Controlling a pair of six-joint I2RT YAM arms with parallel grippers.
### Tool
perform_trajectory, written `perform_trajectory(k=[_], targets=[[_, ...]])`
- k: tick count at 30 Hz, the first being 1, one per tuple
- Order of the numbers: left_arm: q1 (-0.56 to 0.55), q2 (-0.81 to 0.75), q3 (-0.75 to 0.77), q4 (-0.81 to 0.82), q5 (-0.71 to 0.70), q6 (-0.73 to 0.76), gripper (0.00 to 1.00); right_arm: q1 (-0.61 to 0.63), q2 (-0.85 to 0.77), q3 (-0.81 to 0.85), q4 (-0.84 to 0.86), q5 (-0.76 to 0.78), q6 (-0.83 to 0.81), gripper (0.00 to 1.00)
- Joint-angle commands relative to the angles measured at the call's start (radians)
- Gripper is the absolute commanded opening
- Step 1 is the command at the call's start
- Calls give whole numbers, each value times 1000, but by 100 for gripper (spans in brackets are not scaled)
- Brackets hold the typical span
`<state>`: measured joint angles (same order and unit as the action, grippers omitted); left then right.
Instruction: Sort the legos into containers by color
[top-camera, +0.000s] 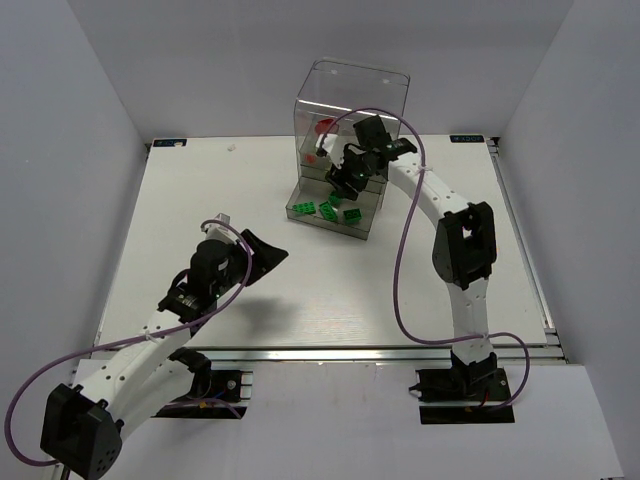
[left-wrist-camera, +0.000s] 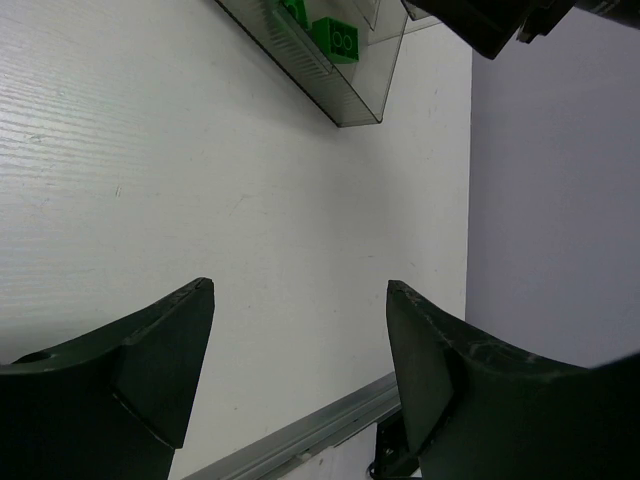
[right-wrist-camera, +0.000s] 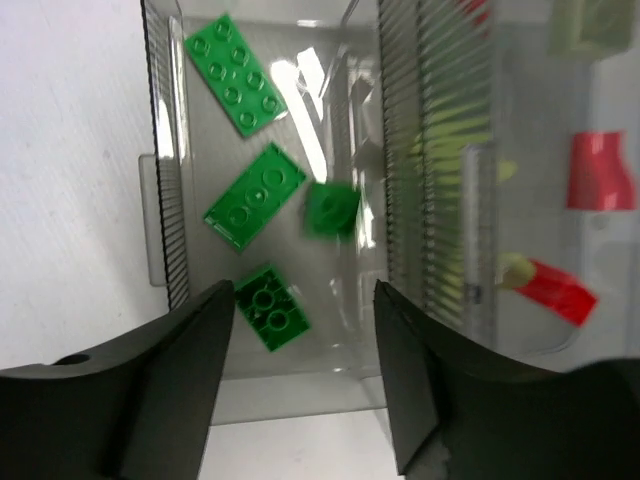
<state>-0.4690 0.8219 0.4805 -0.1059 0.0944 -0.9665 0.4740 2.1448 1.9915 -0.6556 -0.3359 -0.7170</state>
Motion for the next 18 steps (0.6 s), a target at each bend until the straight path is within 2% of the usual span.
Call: perform_trajectory(k=[1, 3, 5, 7, 8, 9, 10, 11, 12, 13, 15, 17, 18], targets=[[-5, -6, -6, 8, -1, -8, 79, 8, -16, 12, -53, 23, 42, 65], [-5, 5, -8, 20, 2, -8, 79, 6, -40, -28, -24, 29, 51, 65], [-5, 13, -6, 26, 8, -6, 79, 8, -55, -39, -19, 15, 59, 61], [-5, 28, -5, 34, 11, -3, 79, 5, -88, -54, -44, -102, 25, 27], [-5, 32, -3, 35, 14, -3, 79, 3, -120, -71, -62, -168, -75, 10], [-5, 37, -3, 37, 16, -3, 79, 5, -134, -109, -153, -243, -164, 0], [-5, 37, -3, 40, 16, -3, 79, 5, -149, -137, -211, -370, -264, 0], [-5, 39, -2, 40, 16, -3, 79, 9, -166, -161, -278, -411, -363, 0], [-5, 37, 0, 37, 15, -1, 79, 26, -166, -202, -344, -435, -547, 0], [-5, 36, 0, 34, 13, 0, 79, 35, -163, -220, -389, -410, -577, 0], [-5, 23, 0, 22, 7, 0, 79, 78, -123, -238, -369, -342, -538, 0], [-5, 13, -2, 14, -1, -3, 79, 92, -90, -238, -279, -246, -472, 0], [-5, 0, -5, 3, -2, -1, 79, 107, -80, -250, -224, -159, -361, 0]])
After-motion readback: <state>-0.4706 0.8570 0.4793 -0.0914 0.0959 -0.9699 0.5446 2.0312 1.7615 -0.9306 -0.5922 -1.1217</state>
